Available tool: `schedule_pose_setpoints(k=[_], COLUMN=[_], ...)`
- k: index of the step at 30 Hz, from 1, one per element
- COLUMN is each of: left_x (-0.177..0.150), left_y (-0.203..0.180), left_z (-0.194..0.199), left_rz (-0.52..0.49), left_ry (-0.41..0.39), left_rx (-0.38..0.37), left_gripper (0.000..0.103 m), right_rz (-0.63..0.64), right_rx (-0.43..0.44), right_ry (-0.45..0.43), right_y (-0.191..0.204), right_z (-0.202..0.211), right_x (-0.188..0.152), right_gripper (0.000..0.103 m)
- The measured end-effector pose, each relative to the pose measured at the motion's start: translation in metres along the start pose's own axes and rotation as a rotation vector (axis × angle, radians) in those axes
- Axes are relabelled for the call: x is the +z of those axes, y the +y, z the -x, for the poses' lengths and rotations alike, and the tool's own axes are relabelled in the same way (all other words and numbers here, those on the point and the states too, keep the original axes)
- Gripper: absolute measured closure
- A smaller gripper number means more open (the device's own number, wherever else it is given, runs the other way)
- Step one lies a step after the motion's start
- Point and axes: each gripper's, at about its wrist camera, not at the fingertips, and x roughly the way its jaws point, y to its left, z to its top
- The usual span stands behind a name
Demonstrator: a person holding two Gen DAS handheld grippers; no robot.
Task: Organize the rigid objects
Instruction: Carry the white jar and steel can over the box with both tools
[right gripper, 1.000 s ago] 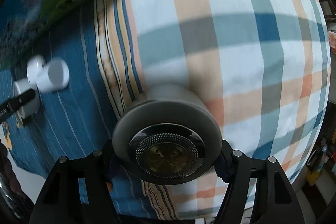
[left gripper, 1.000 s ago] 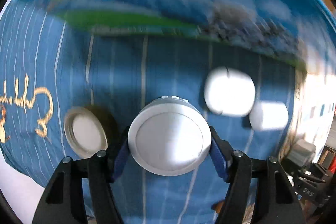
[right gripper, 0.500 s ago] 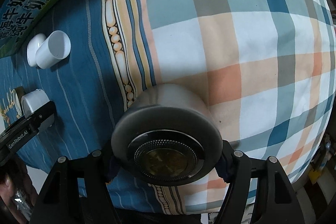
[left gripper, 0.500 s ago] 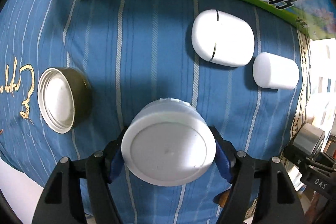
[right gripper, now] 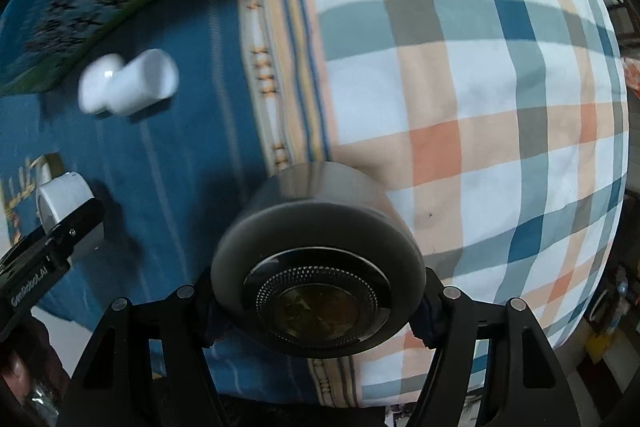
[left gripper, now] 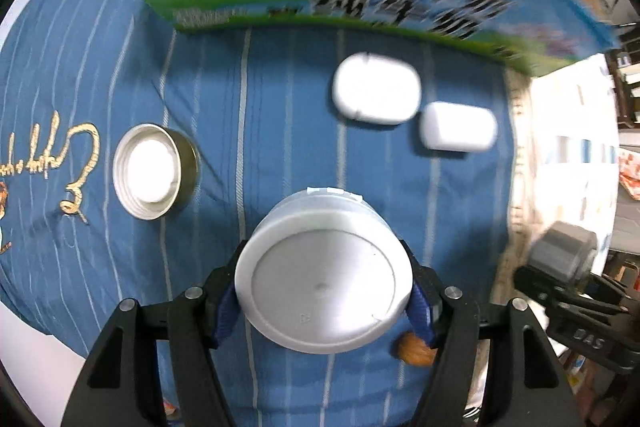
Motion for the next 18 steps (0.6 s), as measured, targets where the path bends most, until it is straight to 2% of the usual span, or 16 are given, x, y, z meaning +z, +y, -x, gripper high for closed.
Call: schedule_pose_setpoints(k=[6, 11, 16, 18], left_x=[-0.011, -0.008, 0.012, 0.024], left_y=[-0.011, -0.009, -0.005, -0.001], left_z=[0.055, 0.108, 0.153, 0.171], left_rz=[-0.045, -0.048, -0.037, -0.032], left_ry=[-0.092, -0.168, -0.259, -0.29], left_rx=[-0.032, -0.08, -0.114, -0.126], left_gripper=[0.037, 0.037, 0.037, 0.037], right_rz=[0.055, 0.105, 0.162, 0.178], right_rx=[0.042, 0.082, 0.115, 0.128], right_ry=[-0.058, -0.131, -0.203, -0.223], right_y=[0.025, 0.045, 0.062, 0.07], right_z=[0.036, 0.081, 0.128, 0.147], right_x=[-0.016, -0.026, -0.025, -0.014], right_gripper=[0.031, 0.031, 0.031, 0.031])
